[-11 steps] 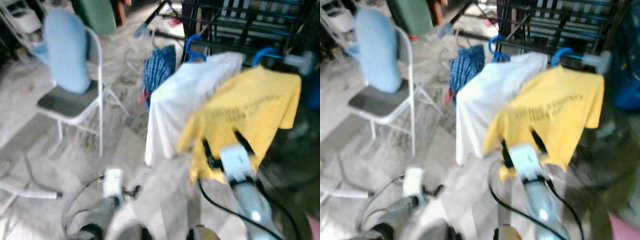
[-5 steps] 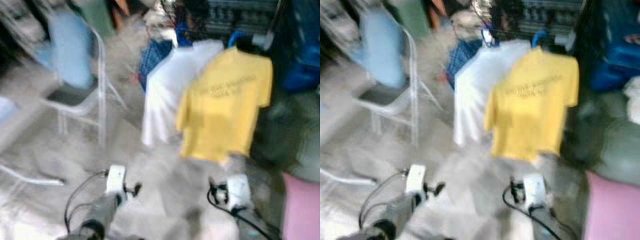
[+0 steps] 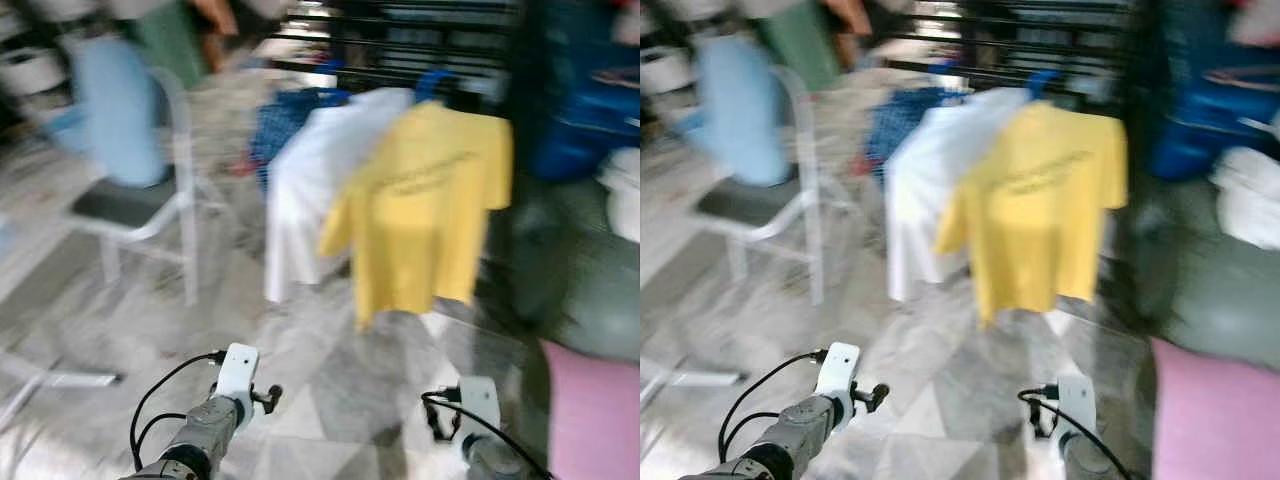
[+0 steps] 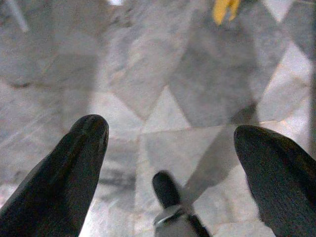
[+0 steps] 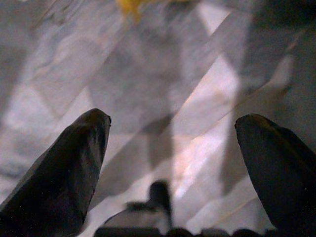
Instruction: Hang hanger
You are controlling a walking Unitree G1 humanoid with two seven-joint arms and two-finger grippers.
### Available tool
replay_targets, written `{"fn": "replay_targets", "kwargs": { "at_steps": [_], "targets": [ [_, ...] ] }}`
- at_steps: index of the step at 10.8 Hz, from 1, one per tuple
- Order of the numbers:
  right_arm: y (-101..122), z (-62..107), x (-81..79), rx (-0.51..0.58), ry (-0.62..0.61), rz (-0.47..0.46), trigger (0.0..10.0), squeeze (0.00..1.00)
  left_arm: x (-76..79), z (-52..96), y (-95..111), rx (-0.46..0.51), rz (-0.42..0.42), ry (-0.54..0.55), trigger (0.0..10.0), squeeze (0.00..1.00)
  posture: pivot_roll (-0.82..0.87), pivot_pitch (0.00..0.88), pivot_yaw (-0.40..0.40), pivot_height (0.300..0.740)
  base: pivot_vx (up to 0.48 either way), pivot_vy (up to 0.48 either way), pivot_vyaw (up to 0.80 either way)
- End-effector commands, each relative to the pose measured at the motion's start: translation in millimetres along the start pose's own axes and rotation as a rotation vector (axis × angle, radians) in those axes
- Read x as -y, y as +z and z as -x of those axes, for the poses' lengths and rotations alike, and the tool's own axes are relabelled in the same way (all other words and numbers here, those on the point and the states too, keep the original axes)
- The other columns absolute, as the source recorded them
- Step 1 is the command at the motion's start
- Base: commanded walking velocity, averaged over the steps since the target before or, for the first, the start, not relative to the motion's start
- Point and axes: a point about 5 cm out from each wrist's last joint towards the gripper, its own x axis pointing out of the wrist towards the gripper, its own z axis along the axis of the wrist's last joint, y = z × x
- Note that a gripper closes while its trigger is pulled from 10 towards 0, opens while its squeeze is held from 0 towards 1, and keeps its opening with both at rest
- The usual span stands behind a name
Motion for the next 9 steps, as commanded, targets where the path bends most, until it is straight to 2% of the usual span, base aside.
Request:
{"fn": "replay_targets", "kwargs": {
  "at_steps": [1, 2, 3, 5, 6, 7, 9],
  "targets": [
    [-13.9, 2.2, -7.4, -0.063, 0.026, -0.04, 10.0, 0.0, -6.3, 1.2, -1.7, -0.018, -0.03, 0.017, 10.0, 0.0, -0.27, 0.021, 0.115, 0.74, 0.0, 0.349, 0.0],
    [-21.6, 4.1, -9.9, -0.09, 0.024, -0.04, 10.0, 0.0, -6.1, 1.4, -2.8, -0.018, -0.032, 0.016, 10.0, 0.0, -0.28, 0.023, 0.118, 0.74, 0.0, 0.48, 0.0],
    [-29.8, 6.7, -9.0, -0.114, -0.002, -0.08, 10.0, 0.0, -7.3, 2.7, -8.0, -0.031, -0.045, 0.012, 10.0, 0.0, -0.28, 0.033, 0.127, 0.74, 0.0, 0.48, 0.0],
    [-40.1, 10.5, -5.0, -0.145, -0.02, -0.036, 10.0, 0.0, -12.5, 4.9, -14.3, -0.059, -0.121, 0.025, 10.0, 0.0, -0.29, 0.038, 0.135, 0.74, 0.0, 0.48, 0.0],
    [-44.1, 12.0, -4.0, -0.157, -0.034, -0.084, 10.0, 0.0, -14.2, 6.1, -18.0, -0.072, -0.117, 0.011, 10.0, 0.0, -0.29, 0.037, 0.137, 0.74, 0.0, 0.48, 0.0],
    [-45.8, 12.7, -1.7, -0.167, -0.032, -0.071, 10.0, 0.0, -16.3, 6.7, -19.0, -0.079, -0.127, 0.017, 10.0, 0.0, -0.3, 0.035, 0.143, 0.74, 0.0, 0.48, 0.0],
    [-52.0, 15.7, 7.4, -0.202, -0.051, -0.044, 10.0, 0.0, -19.0, 6.4, -15.1, -0.072, -0.089, 0.016, 10.0, 0.0, -0.29, 0.032, 0.136, 0.74, 0.0, 0.48, 0.0]
  ]
}}
